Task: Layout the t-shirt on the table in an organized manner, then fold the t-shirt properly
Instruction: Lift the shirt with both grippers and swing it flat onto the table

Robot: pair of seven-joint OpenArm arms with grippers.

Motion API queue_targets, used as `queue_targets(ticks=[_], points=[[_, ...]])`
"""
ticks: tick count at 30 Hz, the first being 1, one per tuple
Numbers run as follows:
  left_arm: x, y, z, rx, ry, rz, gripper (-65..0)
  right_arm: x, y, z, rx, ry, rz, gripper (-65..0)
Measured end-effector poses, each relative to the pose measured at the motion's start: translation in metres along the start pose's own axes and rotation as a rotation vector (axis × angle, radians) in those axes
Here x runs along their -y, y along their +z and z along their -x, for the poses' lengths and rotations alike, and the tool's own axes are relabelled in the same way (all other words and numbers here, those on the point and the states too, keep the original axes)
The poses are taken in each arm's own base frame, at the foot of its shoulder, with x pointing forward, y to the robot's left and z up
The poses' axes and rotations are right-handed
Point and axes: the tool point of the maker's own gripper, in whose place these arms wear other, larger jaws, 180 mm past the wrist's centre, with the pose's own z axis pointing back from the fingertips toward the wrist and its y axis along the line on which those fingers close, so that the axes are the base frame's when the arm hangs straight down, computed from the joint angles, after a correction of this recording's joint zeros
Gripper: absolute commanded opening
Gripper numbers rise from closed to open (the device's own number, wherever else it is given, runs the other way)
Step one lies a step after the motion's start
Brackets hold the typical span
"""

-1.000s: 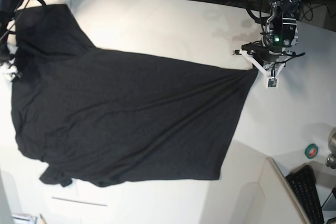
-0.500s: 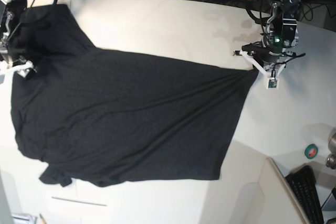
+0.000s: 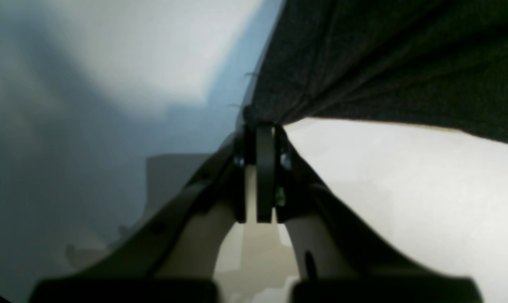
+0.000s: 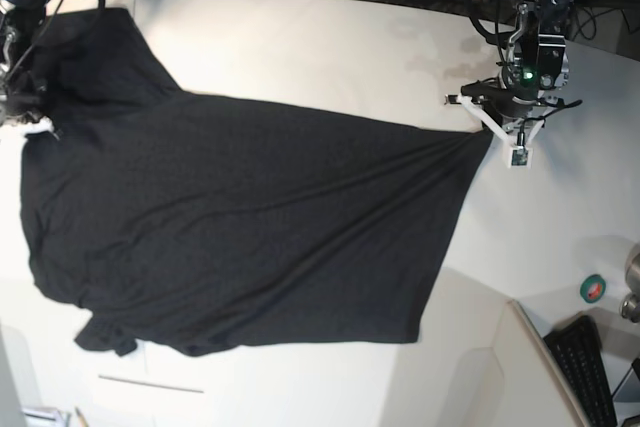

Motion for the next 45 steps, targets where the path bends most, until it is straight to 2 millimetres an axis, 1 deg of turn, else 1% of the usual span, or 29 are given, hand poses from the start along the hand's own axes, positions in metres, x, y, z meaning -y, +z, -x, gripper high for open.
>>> queue_targets(ticks=[4,6,8,11,13,15,16,18,19,20,22,23,26,28,30,31,33,35,36,38,41,43,45], points=[[0.000,0.000,0.001,-0.002,0.000,0.000,-65.0,-0.001,0.000,-0.001,0.002,-0.001,-0.003,-65.0],[0.000,0.001,0.001,-0.001,-0.001,0.000,-65.0,-0.001,0.005,0.004,-0.025,0.025,0.000,-65.0],[0.001,0.005,0.004,0.003,-0.008,0.003,-65.0,0.001,0.022,0.011,-0.042,0.076,0.005,-65.0],[0.003,0.011,0.011,-0.004,-0.017,0.009,-65.0,0.009,0.054,0.018,-0.032,0.146,0.034,-65.0],[0.005,0.013,0.007,0.004,-0.019,0.012,-65.0,0.004,0.064,0.006,0.001,0.178,0.024,-65.0],[0.007,0.012,-0.007,0.033,-0.020,0.016,-65.0,-0.006,0.066,-0.019,0.067,0.196,0.006,-65.0],[0.007,0.011,-0.019,0.051,-0.021,0.015,-65.0,-0.011,0.064,-0.029,0.086,0.196,-0.002,-65.0],[0.008,0.008,-0.051,0.089,-0.015,0.016,-65.0,-0.020,0.059,-0.046,0.083,0.214,-0.017,-65.0],[0.008,0.007,-0.067,0.098,-0.009,0.017,-65.0,-0.022,0.057,-0.058,0.089,0.226,-0.022,-65.0],[0.008,0.006,-0.084,0.117,-0.003,0.018,-65.0,-0.025,0.055,-0.073,0.108,0.233,-0.027,-65.0],[0.009,0.008,-0.121,0.156,0.002,0.017,-65.0,-0.026,0.049,-0.109,0.149,0.223,-0.011,-65.0],[0.013,0.007,-0.139,0.176,-0.013,0.022,-65.0,-0.030,0.045,-0.127,0.173,0.213,-0.022,-65.0],[0.031,0.004,-0.184,0.218,-0.059,0.048,-65.0,-0.042,0.029,-0.164,0.185,0.198,-0.040,-65.0],[0.045,0.001,-0.215,0.246,-0.092,0.070,-65.0,-0.057,0.019,-0.187,0.179,0.226,-0.072,-65.0],[0.055,-0.003,-0.243,0.258,-0.128,0.076,-65.0,-0.066,0.010,-0.211,0.170,0.240,-0.070,-65.0],[0.059,-0.005,-0.259,0.265,-0.139,0.079,-65.0,-0.072,0.008,-0.226,0.180,0.239,-0.072,-65.0],[0.058,-0.005,-0.291,0.277,-0.153,0.062,-65.0,-0.092,0.009,-0.263,0.229,0.249,-0.106,-65.0],[0.056,0.000,-0.326,0.295,-0.142,0.047,-65.0,-0.105,0.015,-0.298,0.279,0.257,-0.115,-65.0],[0.055,0.007,-0.349,0.328,-0.133,0.041,-65.0,-0.112,0.022,-0.317,0.307,0.273,-0.119,-65.0],[0.057,0.034,-0.404,0.449,-0.119,0.046,-65.0,-0.126,0.042,-0.359,0.383,0.296,-0.131,-65.0],[0.056,0.085,-0.475,0.601,-0.103,0.041,-65.0,-0.144,0.079,-0.418,0.498,0.317,-0.135,-65.0],[0.055,0.122,-0.512,0.685,-0.098,0.041,-65.0,-0.154,0.108,-0.455,0.573,0.339,-0.137,-65.0],[0.051,0.150,-0.536,0.745,-0.091,0.034,-65.0,-0.161,0.137,-0.486,0.647,0.354,-0.138,-65.0]])
